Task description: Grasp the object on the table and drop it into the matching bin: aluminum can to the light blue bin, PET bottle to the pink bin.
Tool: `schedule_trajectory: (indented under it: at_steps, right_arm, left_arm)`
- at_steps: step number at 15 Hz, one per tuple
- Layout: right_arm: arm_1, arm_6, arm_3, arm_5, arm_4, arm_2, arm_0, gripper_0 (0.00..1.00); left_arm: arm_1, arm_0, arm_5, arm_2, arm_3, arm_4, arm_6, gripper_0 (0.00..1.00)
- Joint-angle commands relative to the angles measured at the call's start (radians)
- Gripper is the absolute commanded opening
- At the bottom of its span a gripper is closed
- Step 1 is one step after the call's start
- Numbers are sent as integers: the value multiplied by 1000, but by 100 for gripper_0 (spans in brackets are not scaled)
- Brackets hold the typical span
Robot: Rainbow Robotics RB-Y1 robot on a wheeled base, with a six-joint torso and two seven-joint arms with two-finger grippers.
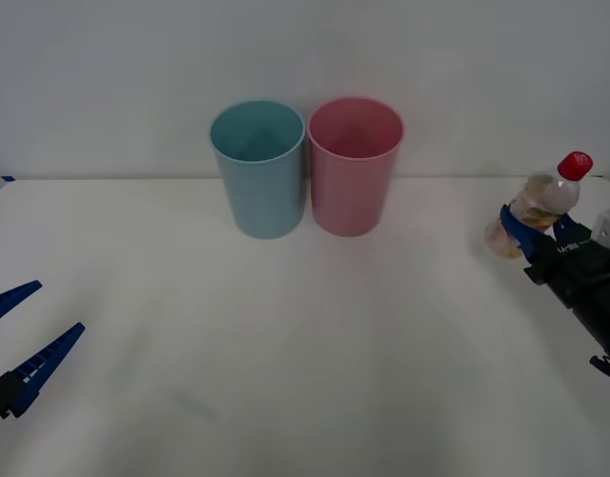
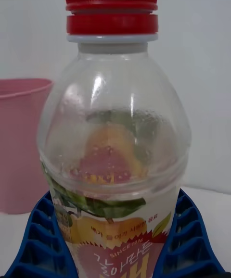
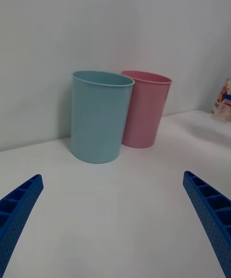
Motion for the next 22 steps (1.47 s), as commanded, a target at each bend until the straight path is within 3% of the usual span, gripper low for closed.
schedule_trajectory:
  at_steps: [1,8,12,14,16,22]
  right_arm:
    - [-44,-119,-100,0,17,34,24,0]
    - [-131,-483,-298,3,94,59,14,0]
    - [-183,-610,-327,3,129,87,-55,0]
    - [-200,-673,-327,8,197,107,-114,0]
    - [-213,-727,-309,8,235,131,-169,0]
    - [-223,-731,-62,3,276,269,-457,0]
  left_arm:
    - [0,0,0,0,0,0,0,100]
    - [0,0,0,0,0,0,0,100]
    - [0,0,0,0,0,0,0,100]
    - [0,0,0,0,0,0,0,100]
    - [0,0,0,0,0,0,0,100]
    - [0,0,0,0,0,0,0,100]
